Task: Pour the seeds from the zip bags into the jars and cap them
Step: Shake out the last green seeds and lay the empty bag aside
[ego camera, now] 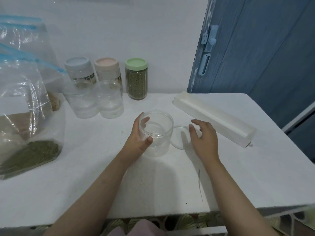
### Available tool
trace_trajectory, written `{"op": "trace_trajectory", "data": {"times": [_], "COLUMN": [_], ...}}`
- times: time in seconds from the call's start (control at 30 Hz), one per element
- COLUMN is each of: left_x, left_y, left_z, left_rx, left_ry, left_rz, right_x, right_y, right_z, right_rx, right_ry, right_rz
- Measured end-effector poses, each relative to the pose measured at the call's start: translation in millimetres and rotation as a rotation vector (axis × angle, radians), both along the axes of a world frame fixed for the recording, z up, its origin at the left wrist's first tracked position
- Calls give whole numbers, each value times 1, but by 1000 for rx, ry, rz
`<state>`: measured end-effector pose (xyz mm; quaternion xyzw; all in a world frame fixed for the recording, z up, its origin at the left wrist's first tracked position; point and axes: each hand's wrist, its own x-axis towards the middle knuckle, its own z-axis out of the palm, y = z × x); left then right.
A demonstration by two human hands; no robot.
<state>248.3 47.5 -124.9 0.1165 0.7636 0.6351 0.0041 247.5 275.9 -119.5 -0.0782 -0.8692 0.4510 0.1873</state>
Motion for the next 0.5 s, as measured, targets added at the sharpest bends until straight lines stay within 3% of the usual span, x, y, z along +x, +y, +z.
{"op": "trace_trajectory", "data": {"times": [0.23,0.5], "left_x": [13,32], "left_y": [-1,-57], "left_z": [46,92], "left_rx": [139,259], "left_ry": [120,329], "left_rz": [264,677], "right_x": [32,17], "right_y": [-47,-136], "right_z": [65,113], "right_rx": [-63,-98], "right_ry": [341,343], "right_rz": [186,448]}}
